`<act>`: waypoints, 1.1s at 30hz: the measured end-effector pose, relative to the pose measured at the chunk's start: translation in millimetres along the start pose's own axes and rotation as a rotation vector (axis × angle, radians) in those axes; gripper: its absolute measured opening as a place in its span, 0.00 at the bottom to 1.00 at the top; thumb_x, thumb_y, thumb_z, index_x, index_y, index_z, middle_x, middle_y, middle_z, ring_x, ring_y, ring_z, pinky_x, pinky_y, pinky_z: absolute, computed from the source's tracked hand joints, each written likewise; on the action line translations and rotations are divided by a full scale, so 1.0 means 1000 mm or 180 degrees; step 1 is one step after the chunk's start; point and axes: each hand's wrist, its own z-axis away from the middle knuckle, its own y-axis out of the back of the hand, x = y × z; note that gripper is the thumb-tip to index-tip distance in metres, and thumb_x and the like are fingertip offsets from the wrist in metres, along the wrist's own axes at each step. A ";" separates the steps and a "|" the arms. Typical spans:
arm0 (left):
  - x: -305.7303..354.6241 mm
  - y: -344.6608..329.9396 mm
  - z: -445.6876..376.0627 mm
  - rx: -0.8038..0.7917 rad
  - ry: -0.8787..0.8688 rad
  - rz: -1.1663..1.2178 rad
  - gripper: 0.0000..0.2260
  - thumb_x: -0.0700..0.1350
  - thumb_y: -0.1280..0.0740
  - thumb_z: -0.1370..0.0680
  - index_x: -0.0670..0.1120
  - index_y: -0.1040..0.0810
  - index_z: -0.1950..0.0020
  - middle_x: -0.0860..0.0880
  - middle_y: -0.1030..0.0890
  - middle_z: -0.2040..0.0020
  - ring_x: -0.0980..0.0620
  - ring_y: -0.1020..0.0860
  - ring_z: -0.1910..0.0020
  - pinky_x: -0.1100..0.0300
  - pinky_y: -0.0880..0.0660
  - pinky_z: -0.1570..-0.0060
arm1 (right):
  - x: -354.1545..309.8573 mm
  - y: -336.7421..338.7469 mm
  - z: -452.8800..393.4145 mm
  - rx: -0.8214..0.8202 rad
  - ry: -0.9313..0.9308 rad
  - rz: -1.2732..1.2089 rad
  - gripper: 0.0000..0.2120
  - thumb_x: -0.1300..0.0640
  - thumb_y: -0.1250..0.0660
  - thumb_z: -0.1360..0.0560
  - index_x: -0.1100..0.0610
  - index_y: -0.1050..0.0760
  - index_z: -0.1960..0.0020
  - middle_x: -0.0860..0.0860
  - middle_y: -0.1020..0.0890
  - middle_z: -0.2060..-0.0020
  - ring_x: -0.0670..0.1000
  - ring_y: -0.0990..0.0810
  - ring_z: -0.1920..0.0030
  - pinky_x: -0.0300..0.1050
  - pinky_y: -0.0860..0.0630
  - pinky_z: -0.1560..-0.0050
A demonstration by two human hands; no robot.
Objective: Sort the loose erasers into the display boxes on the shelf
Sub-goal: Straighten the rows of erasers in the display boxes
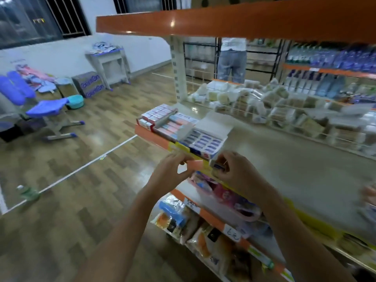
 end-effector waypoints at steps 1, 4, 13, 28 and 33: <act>-0.010 0.006 -0.002 0.0011 0.0030 0.0031 0.10 0.47 0.30 0.26 0.50 0.21 0.45 0.60 0.25 0.56 0.57 0.26 0.54 0.66 0.30 0.54 | -0.005 -0.006 -0.010 -0.0023 0.0003 -0.0007 0.10 0.58 0.32 0.31 0.58 0.25 0.51 0.52 0.22 0.56 0.54 0.24 0.57 0.44 0.30 0.58; -0.041 0.018 -0.013 0.0098 0.0112 0.0094 0.10 0.47 0.30 0.25 0.50 0.21 0.45 0.59 0.23 0.55 0.61 0.26 0.54 0.72 0.33 0.56 | -0.013 -0.021 -0.046 -0.0012 -0.0003 -0.0036 0.08 0.61 0.34 0.30 0.58 0.25 0.52 0.52 0.23 0.57 0.53 0.24 0.58 0.43 0.30 0.59; -0.121 0.038 -0.099 0.0041 -0.0291 -0.0021 0.13 0.44 0.27 0.28 0.47 0.21 0.45 0.54 0.21 0.54 0.52 0.24 0.53 0.62 0.28 0.52 | 0.012 -0.048 -0.151 0.0023 -0.0388 0.0210 0.11 0.62 0.32 0.30 0.59 0.25 0.48 0.51 0.25 0.57 0.52 0.25 0.55 0.40 0.35 0.58; -0.163 0.028 -0.188 -0.0299 -0.0788 0.0311 0.12 0.44 0.27 0.28 0.48 0.21 0.45 0.60 0.25 0.54 0.62 0.29 0.53 0.75 0.34 0.54 | 0.014 -0.074 -0.186 0.0112 -0.0727 0.0672 0.09 0.60 0.36 0.25 0.56 0.23 0.46 0.51 0.23 0.53 0.50 0.27 0.50 0.37 0.34 0.54; -0.177 0.031 -0.205 -0.0477 -0.0864 0.0373 0.13 0.45 0.28 0.28 0.49 0.21 0.44 0.62 0.27 0.55 0.59 0.29 0.55 0.73 0.35 0.57 | 0.003 -0.078 -0.186 0.0167 -0.0924 0.0812 0.08 0.60 0.38 0.23 0.58 0.22 0.47 0.52 0.23 0.52 0.51 0.27 0.48 0.39 0.33 0.50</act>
